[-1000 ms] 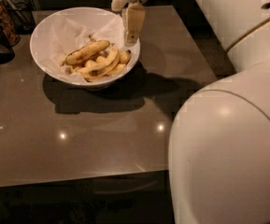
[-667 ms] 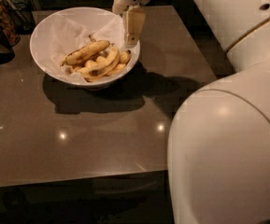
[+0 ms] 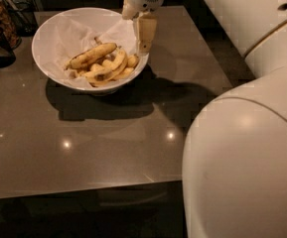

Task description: Pick banana from white bowl

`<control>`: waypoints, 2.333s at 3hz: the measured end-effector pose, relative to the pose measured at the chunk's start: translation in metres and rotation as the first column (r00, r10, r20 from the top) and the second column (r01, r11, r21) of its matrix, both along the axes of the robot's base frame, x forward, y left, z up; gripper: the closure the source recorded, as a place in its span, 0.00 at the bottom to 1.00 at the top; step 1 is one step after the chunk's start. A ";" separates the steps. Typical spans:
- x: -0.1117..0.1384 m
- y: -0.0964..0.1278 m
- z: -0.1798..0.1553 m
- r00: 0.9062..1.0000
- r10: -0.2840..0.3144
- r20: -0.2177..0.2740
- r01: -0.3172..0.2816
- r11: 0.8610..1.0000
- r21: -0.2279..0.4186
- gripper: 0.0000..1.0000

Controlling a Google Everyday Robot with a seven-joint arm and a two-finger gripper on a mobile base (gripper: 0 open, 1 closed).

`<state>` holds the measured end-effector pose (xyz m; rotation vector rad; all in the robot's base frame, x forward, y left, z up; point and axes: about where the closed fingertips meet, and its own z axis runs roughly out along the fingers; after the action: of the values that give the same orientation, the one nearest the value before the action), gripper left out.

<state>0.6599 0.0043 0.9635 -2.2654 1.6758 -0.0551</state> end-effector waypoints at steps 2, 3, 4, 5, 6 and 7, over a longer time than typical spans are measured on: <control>-0.008 0.023 0.007 0.996 0.087 0.034 -0.084 0.993 -0.082 0.24; -0.012 0.036 0.013 0.993 0.110 0.045 -0.105 0.989 -0.107 0.24; -0.014 0.042 0.016 0.991 0.122 0.053 -0.115 0.986 -0.119 0.24; -0.012 0.041 0.015 0.990 0.127 0.058 -0.119 0.985 -0.125 0.25; -0.010 0.036 0.011 0.991 0.124 0.054 -0.116 0.984 -0.131 0.25; -0.010 0.036 0.011 0.991 0.124 0.054 -0.116 0.984 -0.131 0.24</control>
Offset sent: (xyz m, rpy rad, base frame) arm -0.0312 0.0274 0.0149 -0.1706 0.0030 0.1397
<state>0.6500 0.0405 0.9742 -2.4280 1.5420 -0.2082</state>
